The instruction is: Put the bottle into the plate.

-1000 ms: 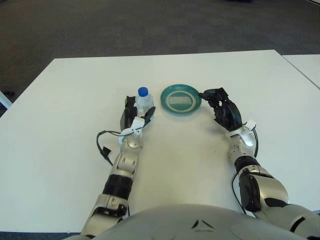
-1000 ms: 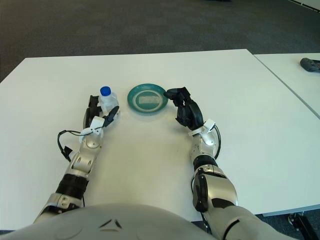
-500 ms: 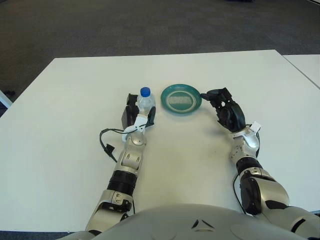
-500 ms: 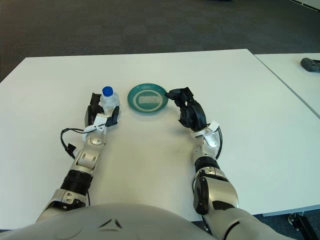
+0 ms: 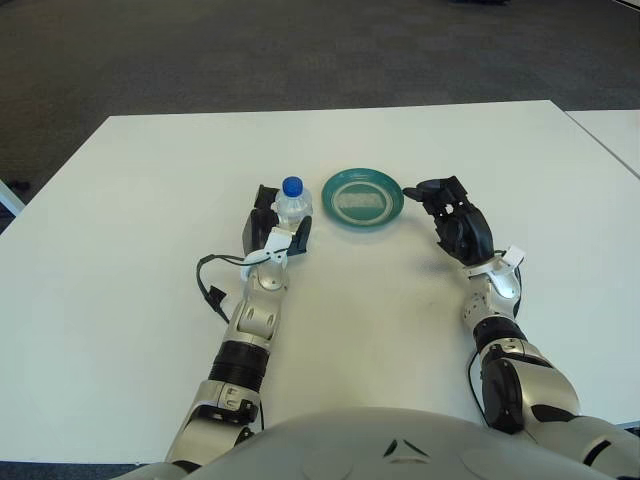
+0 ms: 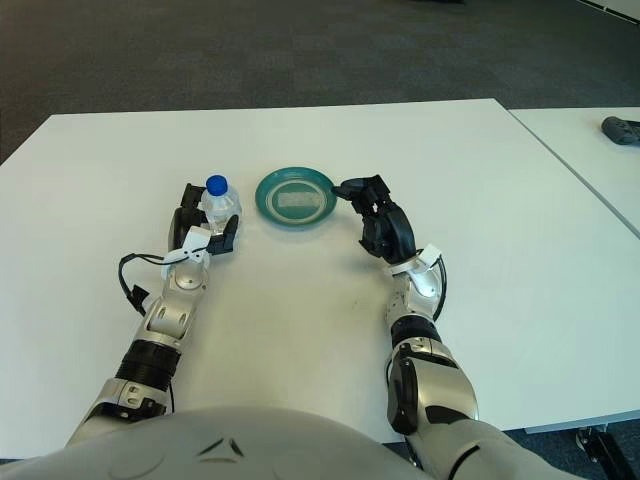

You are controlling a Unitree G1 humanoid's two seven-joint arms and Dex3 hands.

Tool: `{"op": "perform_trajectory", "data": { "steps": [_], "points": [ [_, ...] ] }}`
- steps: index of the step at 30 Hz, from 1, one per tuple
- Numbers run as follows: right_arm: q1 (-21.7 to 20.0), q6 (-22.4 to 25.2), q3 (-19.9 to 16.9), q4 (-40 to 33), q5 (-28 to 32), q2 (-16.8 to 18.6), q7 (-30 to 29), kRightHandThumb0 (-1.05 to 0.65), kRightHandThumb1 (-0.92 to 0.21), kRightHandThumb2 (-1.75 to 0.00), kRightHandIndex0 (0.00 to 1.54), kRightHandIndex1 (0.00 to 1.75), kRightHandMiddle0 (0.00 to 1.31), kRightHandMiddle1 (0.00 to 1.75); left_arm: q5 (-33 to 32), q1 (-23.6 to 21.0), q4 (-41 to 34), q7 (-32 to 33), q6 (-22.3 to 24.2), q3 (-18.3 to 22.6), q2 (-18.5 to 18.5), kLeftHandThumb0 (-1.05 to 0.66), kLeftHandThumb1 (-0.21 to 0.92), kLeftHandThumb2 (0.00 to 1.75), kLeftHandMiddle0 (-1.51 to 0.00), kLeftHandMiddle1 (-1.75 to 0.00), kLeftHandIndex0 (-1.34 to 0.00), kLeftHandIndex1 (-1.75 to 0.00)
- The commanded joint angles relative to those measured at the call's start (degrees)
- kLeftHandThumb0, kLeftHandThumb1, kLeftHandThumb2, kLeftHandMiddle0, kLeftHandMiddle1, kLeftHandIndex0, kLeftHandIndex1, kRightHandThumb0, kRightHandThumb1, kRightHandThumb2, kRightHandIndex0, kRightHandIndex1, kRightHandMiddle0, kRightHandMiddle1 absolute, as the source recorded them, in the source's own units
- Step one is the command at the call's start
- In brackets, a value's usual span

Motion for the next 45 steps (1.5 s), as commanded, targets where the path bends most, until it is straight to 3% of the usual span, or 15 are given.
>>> {"op": "perform_trajectory", "data": {
  "steps": [1, 14, 23, 32, 45],
  "points": [
    [6.35, -1.4, -0.31, 3.14, 0.03, 1.14, -0.33, -0.7, -0.92, -0.84, 0.43, 0.84, 0.18, 1.18, 0.3, -0.07, -1.8, -0.38, -1.71, -0.47, 0.77, -0.47, 0.29, 1.35, -1.2, -1.75, -0.63, -1.75],
    [6.84, -2.23, 0.8, 6.29, -2.01, 1.52, -1.88, -0.74, -0.92, -0.78, 0.41, 0.8, 0.16, 1.17, -0.1, -0.79, -1.76, -1.14, -4.48, -1.15, 1.4, -0.47, 0.29, 1.34, -1.21, -1.75, -0.62, -1.75],
    [8.77, 2.44, 2.33, 11.09, -6.83, 0.99, -7.7, -0.81, -0.92, -0.68, 0.49, 0.82, 0.27, 1.29, -0.26, -1.42, -2.01, -1.36, -3.79, -1.04, 0.68, -0.47, 0.29, 1.35, -1.21, -1.75, -0.62, -1.75],
    [10.42, 3.22, 4.96, 12.3, -12.31, -0.42, -14.19, -0.84, -0.92, -0.72, 0.53, 0.89, 0.2, 1.29, -2.33, -3.02, -1.37, -1.87, -5.32, -0.03, 0.14, -0.48, 0.28, 1.36, -1.21, -1.75, -0.63, -1.75],
    [10.4, 2.54, 5.05, 10.98, -11.75, -0.48, -11.71, -0.81, -0.92, -0.75, 0.5, 0.78, 0.16, 1.2, -2.82, -6.04, -0.58, -1.72, -6.73, 0.32, 0.14, -0.48, 0.27, 1.37, -1.21, -1.75, -0.64, -1.75]
  ]
}}
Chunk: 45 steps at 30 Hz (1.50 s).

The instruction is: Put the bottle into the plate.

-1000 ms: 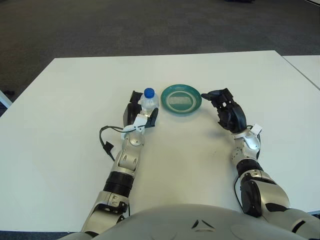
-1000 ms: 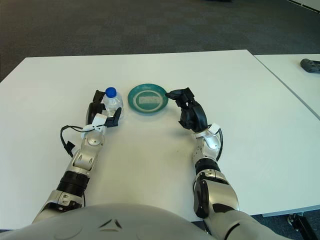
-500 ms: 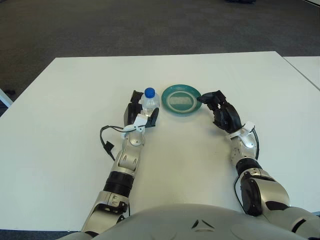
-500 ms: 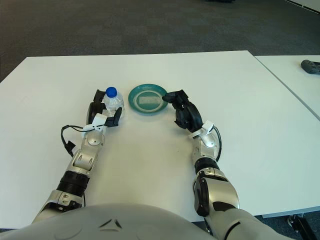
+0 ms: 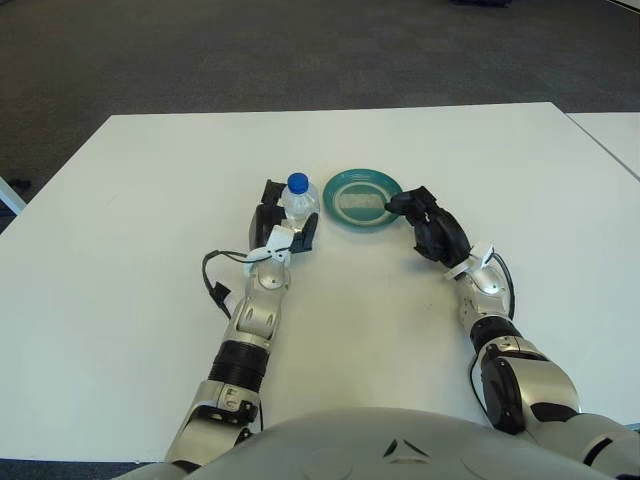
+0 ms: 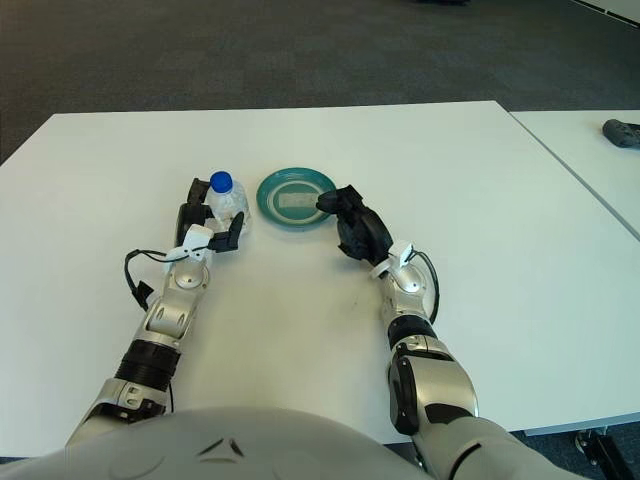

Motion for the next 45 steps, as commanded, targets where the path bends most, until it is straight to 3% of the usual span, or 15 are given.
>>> {"op": "perform_trajectory", "data": {
  "steps": [1, 11, 24, 35, 38, 42, 45],
  "points": [
    [11.47, 0.03, -1.4, 6.22, 2.03, 1.04, 1.29, -0.81, -0.92, -0.75, 0.5, 0.78, 0.16, 1.2, -0.42, -4.85, -0.42, 0.41, -3.44, 0.67, 0.33, -0.48, 0.27, 1.37, -1.21, -1.75, -0.64, -1.75],
    [12.2, 0.67, -2.46, 6.6, 3.0, 2.05, 2.82, -0.82, -0.92, -0.74, 0.51, 0.83, 0.19, 1.2, 0.58, -7.25, 0.67, 0.06, -1.39, 0.05, 0.5, -0.48, 0.27, 1.36, -1.21, -1.75, -0.64, -1.75],
    [12.92, 0.52, -1.18, 5.79, 1.71, 2.29, 3.3, -0.86, -0.92, -0.78, 0.53, 0.75, 0.27, 1.18, -1.37, -9.76, 3.97, -1.72, -1.82, 0.72, 0.39, -0.49, 0.26, 1.39, -1.23, -1.75, -0.65, -1.75],
    [12.47, -0.27, -0.53, 6.83, 0.12, 1.99, 0.67, -0.87, -0.92, -0.78, 0.53, 0.72, 0.25, 1.16, -1.17, -11.43, 5.66, -2.31, -1.32, 0.17, 0.38, -0.48, 0.28, 1.36, -1.21, -1.75, -0.64, -1.75],
    [11.1, 0.65, -1.44, 7.02, 1.02, 0.87, 0.83, -0.86, -0.92, -0.78, 0.53, 0.72, 0.24, 1.15, -1.03, -11.9, 6.28, -2.36, -1.43, -0.01, 0.31, -0.48, 0.28, 1.35, -1.2, -1.75, -0.63, -1.75],
    [6.95, 3.31, -5.75, 6.13, 6.29, -0.77, 3.05, -0.82, -0.92, -0.73, 0.54, 0.72, 0.19, 1.13, -1.42, -12.68, 8.17, -2.33, -2.71, -0.01, 0.16, -0.47, 0.3, 1.34, -1.19, -1.75, -0.62, -1.75],
    [5.56, 1.19, -8.5, 1.79, 11.18, 0.97, 5.91, -0.75, -0.92, -0.66, 0.53, 0.74, 0.16, 1.12, -1.48, -13.54, 10.23, -2.01, -4.11, -0.09, 0.09, -0.47, 0.3, 1.33, -1.19, -1.75, -0.61, -1.75]
  ]
}}
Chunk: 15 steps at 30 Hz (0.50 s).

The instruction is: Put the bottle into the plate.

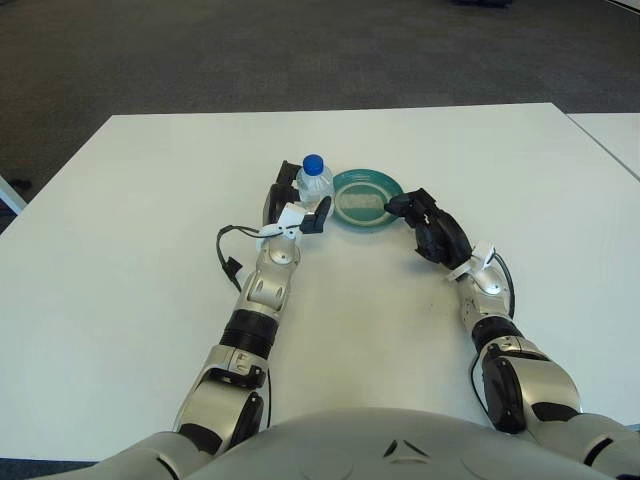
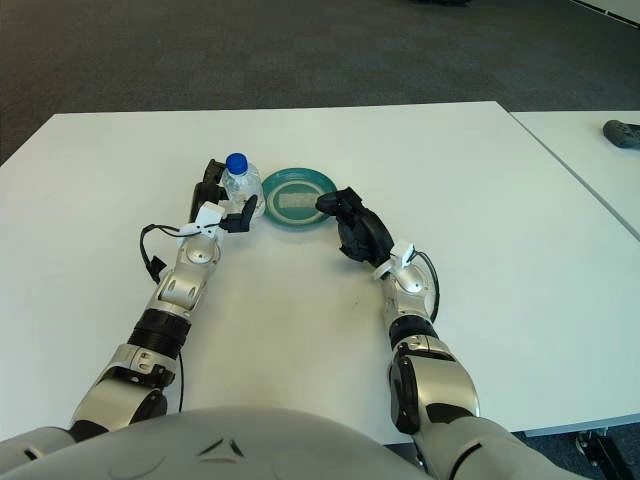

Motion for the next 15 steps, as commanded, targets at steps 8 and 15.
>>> {"op": "perform_trajectory", "data": {
  "steps": [8, 15],
  "points": [
    [6.76, -1.16, -5.79, -3.01, 10.65, 2.9, 3.45, -0.68, -0.92, -0.6, 0.52, 0.79, 0.14, 1.12, -0.3, -5.36, 4.52, 0.47, -3.47, 0.11, 0.0, -0.47, 0.3, 1.33, -1.19, -1.75, -0.61, -1.75],
    [8.52, 1.24, -5.25, -5.59, 9.86, 2.71, 0.93, -0.71, -0.92, -0.52, 0.54, 0.92, 0.19, 1.14, -1.3, -7.33, 7.76, 0.62, -4.9, 0.86, -0.44, -0.47, 0.31, 1.33, -1.18, -1.75, -0.61, -1.75]
  ]
}}
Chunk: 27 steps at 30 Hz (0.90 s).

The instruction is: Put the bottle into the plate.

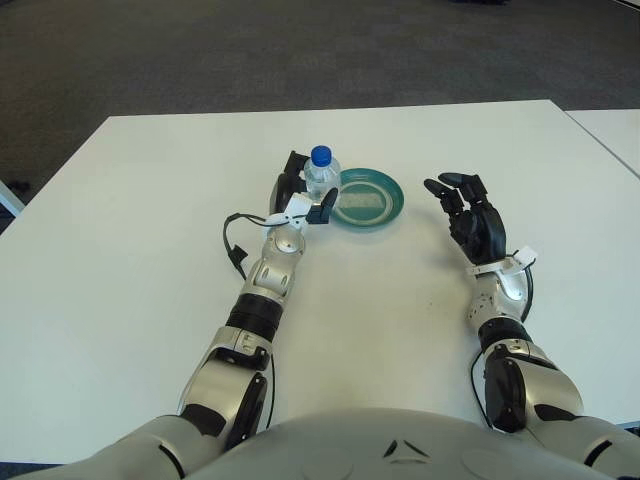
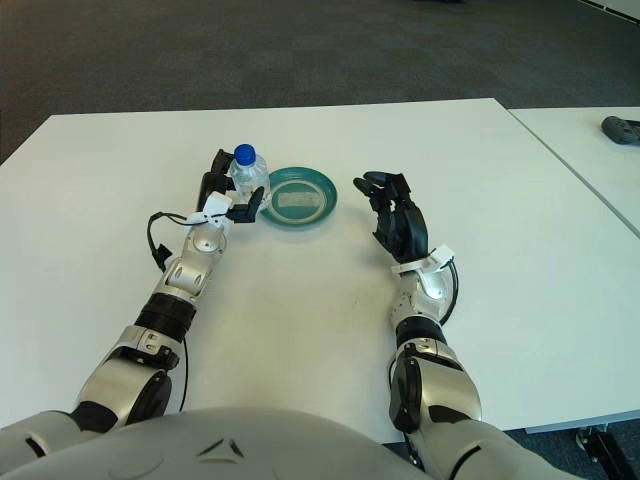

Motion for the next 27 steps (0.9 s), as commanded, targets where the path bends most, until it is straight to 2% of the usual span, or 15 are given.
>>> {"op": "perform_trajectory", "data": {
  "steps": [1, 5, 9, 18, 27],
  "points": [
    [6.44, 1.68, 0.16, 0.44, -0.1, 1.47, -2.3, -0.72, -0.92, -0.51, 0.54, 0.94, 0.2, 1.14, -0.98, -2.81, 1.36, 0.52, -2.14, 0.94, 0.41, -0.47, 0.31, 1.33, -1.18, -1.75, -0.61, -1.75],
    [9.68, 5.18, 1.46, -5.83, -0.94, 1.5, -5.07, -0.82, -0.92, -0.45, 0.52, 0.96, 0.21, 1.12, -1.11, -3.37, 2.06, 0.18, -1.93, 0.72, 0.74, -0.47, 0.31, 1.32, -1.18, -1.75, -0.61, -1.75],
    [11.75, 6.37, 2.77, -10.91, -1.52, 2.28, -7.52, -0.89, -0.92, -0.39, 0.48, 0.96, 0.22, 1.11, -1.19, -3.64, 3.15, 0.6, -3.01, 0.69, 0.95, -0.47, 0.31, 1.32, -1.18, -1.75, -0.61, -1.75],
    [13.93, 7.15, 4.93, -15.08, -2.1, 2.95, -10.41, -0.92, -0.92, -0.35, 0.44, 0.97, 0.26, 1.11, -2.36, -4.26, 5.39, 0.45, -5.4, 1.2, 1.02, -0.47, 0.31, 1.32, -1.18, -1.75, -0.61, -1.75],
    [15.95, 7.37, 6.73, -17.94, -2.77, 3.85, -12.17, -0.92, -0.92, -0.35, 0.44, 0.97, 0.27, 1.11, -2.86, -3.45, 3.8, -0.23, -6.78, 1.55, 1.37, -0.47, 0.3, 1.34, -1.19, -1.75, -0.62, -1.75]
  ]
}}
